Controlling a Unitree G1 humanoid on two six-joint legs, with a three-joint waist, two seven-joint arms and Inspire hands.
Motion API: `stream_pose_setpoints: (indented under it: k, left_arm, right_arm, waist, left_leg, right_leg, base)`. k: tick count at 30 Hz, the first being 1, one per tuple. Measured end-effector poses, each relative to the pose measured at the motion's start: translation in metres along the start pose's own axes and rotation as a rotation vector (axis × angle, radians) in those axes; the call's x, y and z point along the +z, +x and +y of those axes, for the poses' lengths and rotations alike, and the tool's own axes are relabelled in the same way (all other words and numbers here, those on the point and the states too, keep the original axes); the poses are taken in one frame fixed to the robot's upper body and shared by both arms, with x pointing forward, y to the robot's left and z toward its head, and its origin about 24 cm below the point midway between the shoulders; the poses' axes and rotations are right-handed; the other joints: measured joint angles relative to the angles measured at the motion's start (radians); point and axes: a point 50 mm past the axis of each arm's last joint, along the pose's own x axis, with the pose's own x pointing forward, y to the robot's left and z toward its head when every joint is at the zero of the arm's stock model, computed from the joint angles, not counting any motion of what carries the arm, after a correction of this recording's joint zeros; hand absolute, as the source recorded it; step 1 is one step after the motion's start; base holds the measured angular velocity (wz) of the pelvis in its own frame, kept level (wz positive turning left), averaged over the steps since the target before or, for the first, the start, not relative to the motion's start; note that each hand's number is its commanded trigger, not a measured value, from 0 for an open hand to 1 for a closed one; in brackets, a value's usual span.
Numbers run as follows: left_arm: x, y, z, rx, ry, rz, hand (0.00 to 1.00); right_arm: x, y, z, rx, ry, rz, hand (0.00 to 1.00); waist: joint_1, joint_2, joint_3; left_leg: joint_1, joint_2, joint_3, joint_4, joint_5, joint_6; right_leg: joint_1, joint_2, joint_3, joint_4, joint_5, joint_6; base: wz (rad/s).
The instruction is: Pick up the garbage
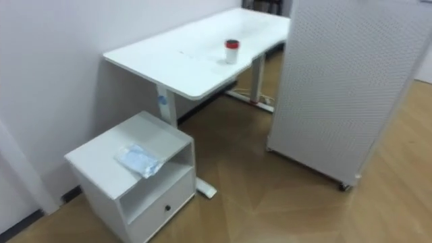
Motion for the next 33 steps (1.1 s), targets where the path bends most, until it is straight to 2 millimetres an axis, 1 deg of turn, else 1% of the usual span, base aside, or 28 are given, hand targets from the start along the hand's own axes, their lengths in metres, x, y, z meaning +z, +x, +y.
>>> stream_pose_setpoints:
  k: [1, 2, 3, 4, 5, 6, 8, 9, 10, 11, 12, 14, 16, 17, 19, 20, 21, 22, 23, 24, 25, 26, 27, 28, 30, 31, 32, 33]
  left_arm:
    - [-0.005, 0.0, 0.001, 0.003, 0.0, 0.011, 0.0]
    - [-0.011, -0.001, 0.0, 0.001, -0.003, 0.026, 0.0]
    - [-0.013, -0.001, -0.002, -0.002, -0.007, 0.026, 0.0]
    - [-0.012, -0.001, -0.002, -0.003, -0.01, 0.022, 0.0]
    - [-0.011, -0.001, -0.001, 0.002, -0.025, 0.01, 0.0]
    - [-0.007, -0.001, 0.0, 0.004, -0.029, -0.006, 0.0]
    - [0.008, 0.0, 0.002, 0.01, -0.033, -0.076, 0.0]
    - [0.008, -0.001, 0.001, 0.008, -0.034, -0.081, 0.0]
    - [0.009, 0.0, -0.001, 0.002, -0.038, -0.089, 0.0]
    - [0.017, 0.0, -0.001, 0.004, -0.037, -0.108, 0.0]
    - [0.026, -0.001, 0.0, 0.007, -0.036, -0.131, 0.0]
    - [0.031, -0.001, 0.0, 0.006, -0.046, -0.146, 0.0]
    - [0.039, -0.001, 0.001, 0.014, -0.045, -0.164, 0.0]
    - [0.046, -0.002, 0.002, 0.023, -0.044, -0.18, 0.0]
    - [0.062, -0.003, 0.002, 0.026, -0.037, -0.219, 0.0]
    - [0.068, -0.004, 0.003, 0.032, -0.042, -0.236, 0.0]
    - [0.075, -0.005, 0.003, 0.038, -0.051, -0.252, 0.0]
    - [0.078, -0.005, 0.004, 0.052, -0.054, -0.265, 0.0]
    - [0.084, -0.006, 0.004, 0.063, -0.04, -0.285, 0.0]
    - [0.088, -0.007, 0.004, 0.072, -0.036, -0.305, 0.0]
    - [0.089, -0.008, 0.004, 0.08, -0.037, -0.314, 0.0]
    - [0.091, -0.009, 0.005, 0.093, -0.038, -0.331, 0.0]
    - [0.095, -0.009, 0.004, 0.1, -0.031, -0.35, 0.0]
    - [0.096, -0.01, 0.003, 0.102, -0.028, -0.358, 0.0]
    - [0.099, -0.011, 0.002, 0.098, -0.035, -0.381, 0.0]
    - [0.099, -0.011, 0.002, 0.096, -0.038, -0.386, 0.0]
    - [0.1, -0.011, 0.0, 0.091, -0.033, -0.398, 0.0]
    - [0.101, -0.012, -0.001, 0.088, -0.033, -0.403, 0.0]
  right_arm:
    - [-0.001, 0.0, 0.0, 0.0, -0.005, 0.0, 1.0]
    - [-0.001, 0.0, -0.001, -0.004, -0.012, -0.003, 1.0]
    - [-0.004, -0.001, -0.004, -0.012, -0.011, -0.002, 1.0]
    - [-0.004, -0.001, -0.004, -0.011, -0.01, -0.005, 1.0]
    - [-0.005, -0.001, -0.004, -0.013, -0.011, -0.01, 1.0]
    - [-0.004, -0.001, -0.003, -0.012, -0.013, -0.016, 1.0]
    - [0.0, 0.0, 0.0, -0.007, -0.072, -0.033, 1.0]
    - [0.002, 0.0, 0.001, -0.006, -0.088, -0.034, 1.0]
    - [0.002, 0.0, 0.0, -0.011, -0.104, -0.036, 1.0]
    - [0.002, 0.0, 0.001, -0.012, -0.116, -0.037, 1.0]
    - [0.004, 0.0, 0.003, -0.008, -0.121, -0.042, 1.0]
    - [0.011, 0.0, 0.007, 0.0, -0.14, -0.062, 1.0]
    - [0.019, 0.0, 0.015, 0.011, -0.183, -0.093, 1.0]
    - [0.024, 0.0, 0.02, 0.02, -0.199, -0.11, 1.0]
    - [0.031, 0.0, 0.027, 0.032, -0.241, -0.132, 1.0]
    - [0.034, 0.0, 0.03, 0.034, -0.24, -0.143, 1.0]
    - [0.036, 0.0, 0.03, 0.035, -0.241, -0.149, 1.0]
    - [0.038, 0.0, 0.032, 0.04, -0.24, -0.165, 1.0]
    - [0.039, -0.001, 0.033, 0.043, -0.238, -0.178, 1.0]
    - [0.041, -0.001, 0.035, 0.051, -0.224, -0.192, 1.0]
    - [0.041, -0.001, 0.036, 0.055, -0.216, -0.197, 1.0]
    - [0.042, -0.002, 0.037, 0.061, -0.21, -0.211, 1.0]
    - [0.044, -0.002, 0.037, 0.063, -0.194, -0.224, 1.0]
    - [0.045, -0.002, 0.038, 0.064, -0.189, -0.227, 1.0]
    - [0.046, -0.003, 0.038, 0.072, -0.157, -0.24, 1.0]
    - [0.046, -0.003, 0.038, 0.073, -0.148, -0.242, 1.0]
    - [0.045, -0.003, 0.037, 0.074, -0.134, -0.244, 1.0]
    - [0.044, -0.003, 0.037, 0.076, -0.125, -0.244, 1.0]
  waist:
    - [0.008, -0.003, -0.0023]
    - [0.007, -0.006, -0.01]
    - [-0.006, -0.015, -0.0225]
    - [-0.008, -0.012, -0.0229]
    - [-0.007, -0.018, -0.0201]
    - [-0.008, -0.02, -0.0184]
    - [-0.004, -0.024, -0.0015]
    - [-0.002, -0.018, 0.0041]
    - [-0.003, -0.012, -0.0104]
    - [-0.005, -0.015, -0.0144]
    - [0.001, -0.022, -0.0105]
    - [0.009, -0.024, -0.0122]
    - [0.015, -0.03, -0.0131]
    - [0.011, -0.031, -0.0139]
    - [0.013, -0.038, -0.0157]
    - [0.015, -0.043, -0.0151]
    - [0.015, -0.047, -0.0129]
    - [0.014, -0.043, -0.0156]
    - [0.014, -0.041, -0.013]
    - [0.014, -0.026, -0.0107]
    - [0.013, -0.024, -0.0112]
    - [0.013, -0.013, -0.0047]
    - [0.007, -0.004, -0.0032]
    - [0.008, 0.0, -0.0035]
    - [0.004, 0.009, -0.0018]
    - [0.0, 0.011, -0.0026]
    - [-0.009, 0.016, -0.0026]
    - [-0.009, 0.014, -0.0047]
  left_leg:
    - [-0.003, -0.003, -0.001, -0.034, 0.038, 0.002]
    - [0.001, -0.012, 0.005, -0.063, 0.086, 0.01]
    - [0.012, -0.025, 0.012, -0.064, 0.099, 0.035]
    - [0.017, -0.03, 0.017, -0.062, 0.105, 0.051]
    - [0.023, -0.032, 0.026, -0.04, 0.093, 0.068]
    - [0.023, -0.032, 0.029, -0.027, 0.086, 0.069]
    - [-0.008, -0.018, 0.035, 0.083, 0.052, 0.07]
    - [-0.024, -0.019, 0.044, 0.107, 0.044, 0.069]
    - [-0.018, -0.023, 0.047, 0.092, 0.02, 0.067]
    - [-0.003, -0.027, 0.045, 0.071, -0.023, 0.07]
    - [-0.007, -0.035, 0.052, 0.083, -0.033, 0.075]
    - [-0.011, -0.046, 0.064, 0.094, -0.056, 0.083]
    - [-0.014, -0.053, 0.08, 0.103, -0.076, 0.092]
    - [-0.022, -0.062, 0.081, 0.112, -0.088, 0.1]
    - [-0.018, -0.083, 0.081, 0.102, -0.098, 0.114]
    - [-0.004, -0.101, 0.083, 0.092, -0.104, 0.125]
    - [0.004, -0.111, 0.083, 0.089, -0.109, 0.132]
    - [0.025, -0.126, 0.079, 0.079, -0.117, 0.142]
    - [0.054, -0.135, 0.071, 0.061, -0.122, 0.151]
    - [0.079, -0.137, 0.052, 0.04, -0.125, 0.156]
    - [0.092, -0.137, 0.045, 0.027, -0.126, 0.157]
    - [0.117, -0.135, 0.032, 0.003, -0.126, 0.158]
    - [0.144, -0.13, 0.018, -0.021, -0.125, 0.158]
    - [0.156, -0.129, 0.011, -0.034, -0.124, 0.158]
    - [0.194, -0.116, -0.013, -0.072, -0.124, 0.157]
    - [0.202, -0.112, -0.025, -0.079, -0.123, 0.154]
    - [0.219, -0.11, -0.05, -0.099, -0.12, 0.149]
    - [0.224, -0.11, -0.058, -0.108, -0.119, 0.148]
  right_leg:
    - [0.002, -0.008, 0.007, -0.001, -0.004, 0.007]
    - [0.005, -0.02, 0.016, -0.006, -0.014, 0.024]
    - [0.013, -0.028, 0.02, -0.018, -0.011, 0.047]
    - [0.022, -0.031, 0.021, -0.028, -0.011, 0.049]
    - [0.043, -0.034, 0.016, -0.053, -0.008, 0.054]
    - [0.051, -0.039, 0.015, -0.063, -0.004, 0.057]
    - [0.093, -0.041, 0.044, -0.095, -0.001, 0.056]
    - [0.11, -0.041, 0.059, -0.102, -0.001, 0.056]
    - [0.122, -0.044, 0.069, -0.112, -0.006, 0.052]
    - [0.112, -0.052, 0.063, -0.106, -0.028, 0.059]
    - [0.103, -0.065, 0.053, -0.099, -0.039, 0.07]
    - [0.095, -0.083, 0.043, -0.085, -0.045, 0.082]
    - [0.08, -0.104, 0.012, -0.049, -0.051, 0.095]
    - [0.06, -0.118, -0.009, 0.004, -0.054, 0.102]
    - [-0.006, -0.148, -0.01, 0.151, -0.048, 0.112]
    - [-0.053, -0.178, -0.014, 0.266, -0.026, 0.146]
    - [-0.076, -0.19, -0.016, 0.321, -0.007, 0.153]
    - [-0.108, -0.202, -0.017, 0.414, 0.047, 0.145]
    - [-0.142, -0.213, -0.013, 0.499, 0.132, 0.131]
    - [-0.174, -0.217, -0.014, 0.56, 0.211, 0.125]
    - [-0.19, -0.217, -0.014, 0.576, 0.218, 0.125]
    - [-0.229, -0.211, -0.01, 0.599, 0.2, 0.13]
    - [-0.268, -0.195, -0.01, 0.595, 0.166, 0.13]
    - [-0.289, -0.189, -0.009, 0.584, 0.151, 0.13]
    - [-0.349, -0.154, -0.006, 0.419, 0.109, 0.118]
    - [-0.356, -0.142, -0.006, 0.354, 0.106, 0.117]
    - [-0.356, -0.122, 0.004, 0.206, 0.111, 0.113]
    - [-0.349, -0.109, 0.011, 0.122, 0.127, 0.111]
  base:
    - [-0.56]
    - [-0.29]
    - [-0.18]
    - [-0.12]
    - [-0.14]
    - [-0.16]
    - [-0.19]
    - [-0.26]
    - [-0.1]
    - [0.0]
    - [0.06]
    - [-0.1]
    - [-0.04]
    - [0.22]
    - [0.29]
    - [0.2]
    - [0.28]
    - [0.32]
    - [0.34]
    - [0.22]
    - [0.12]
    - [0.14]
    - [0.17]
    - [0.22]
    - [0.23]
    - [0.4]
    - [0.43]
    - [0.55]
